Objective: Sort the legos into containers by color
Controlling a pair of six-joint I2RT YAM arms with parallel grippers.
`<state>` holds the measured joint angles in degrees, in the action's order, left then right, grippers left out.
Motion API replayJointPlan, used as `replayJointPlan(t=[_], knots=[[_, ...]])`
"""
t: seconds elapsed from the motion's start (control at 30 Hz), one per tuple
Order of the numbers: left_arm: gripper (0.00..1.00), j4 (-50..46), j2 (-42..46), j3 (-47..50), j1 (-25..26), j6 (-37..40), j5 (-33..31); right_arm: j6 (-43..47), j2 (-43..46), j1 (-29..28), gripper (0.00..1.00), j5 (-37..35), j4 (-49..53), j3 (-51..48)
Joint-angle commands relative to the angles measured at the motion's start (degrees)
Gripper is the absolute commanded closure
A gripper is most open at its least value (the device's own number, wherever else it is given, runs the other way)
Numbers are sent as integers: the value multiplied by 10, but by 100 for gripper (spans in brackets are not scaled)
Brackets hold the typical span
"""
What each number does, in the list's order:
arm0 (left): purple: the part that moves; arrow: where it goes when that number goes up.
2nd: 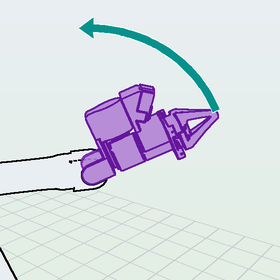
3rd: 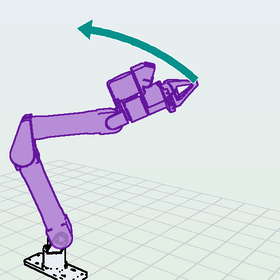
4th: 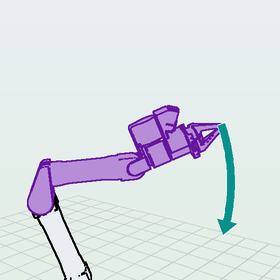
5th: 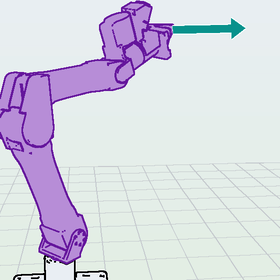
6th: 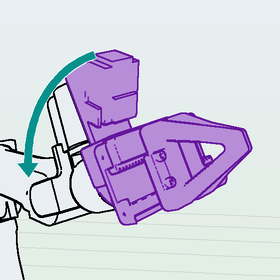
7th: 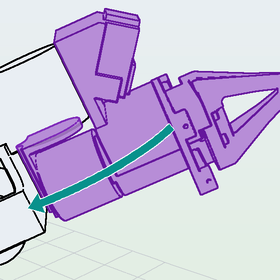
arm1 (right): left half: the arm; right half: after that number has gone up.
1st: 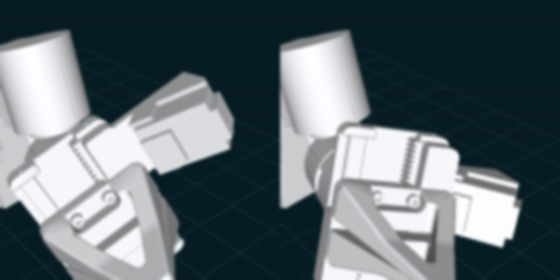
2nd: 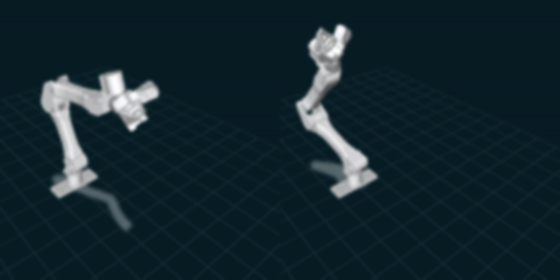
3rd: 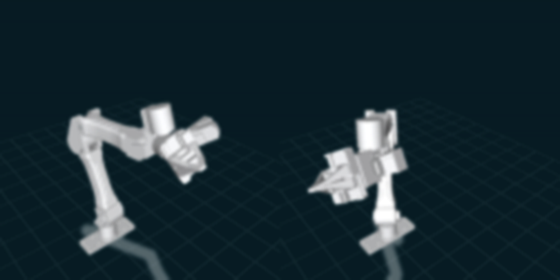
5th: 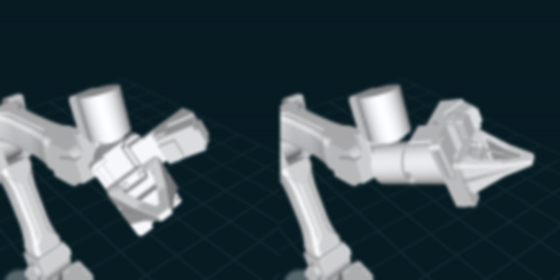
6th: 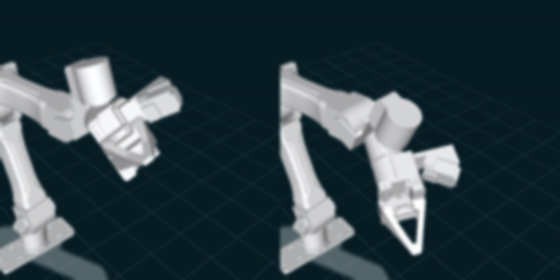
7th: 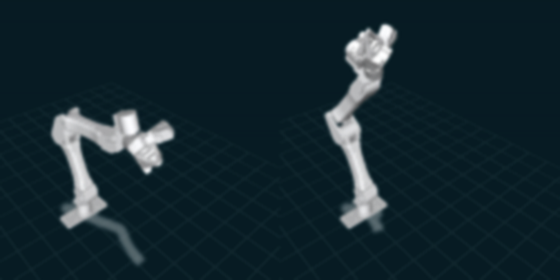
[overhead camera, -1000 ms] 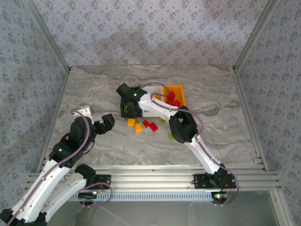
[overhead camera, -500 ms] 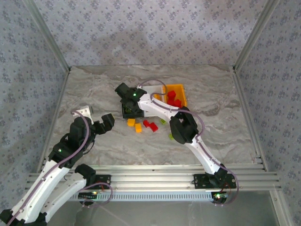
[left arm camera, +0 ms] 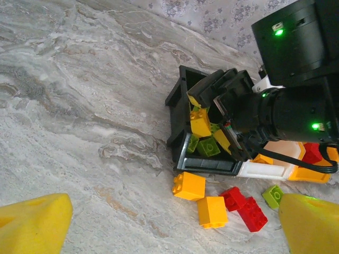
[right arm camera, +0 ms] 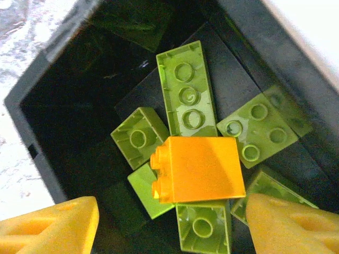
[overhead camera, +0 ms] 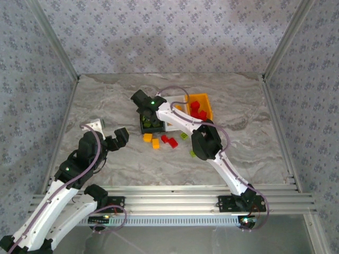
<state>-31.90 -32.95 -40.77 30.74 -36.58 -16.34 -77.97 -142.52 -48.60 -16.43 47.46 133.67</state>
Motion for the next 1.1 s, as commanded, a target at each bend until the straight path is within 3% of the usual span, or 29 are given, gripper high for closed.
replayJointPlan(t=[0.0, 0.53, 0.87, 1.07], knots=[[0, 10, 3, -2, -4, 13, -6, -3, -25, 5, 24, 1, 26, 14], [1, 10, 8, 2, -5, 10, -8, -75, -47, -1, 31, 7, 79, -8], [0, 3, 14, 2, -4, 6, -10, -70, -43, -2, 51, 12, 61, -25], [0, 2, 13, -1, -4, 4, -8, -43, -25, -4, 58, -5, 31, -35]])
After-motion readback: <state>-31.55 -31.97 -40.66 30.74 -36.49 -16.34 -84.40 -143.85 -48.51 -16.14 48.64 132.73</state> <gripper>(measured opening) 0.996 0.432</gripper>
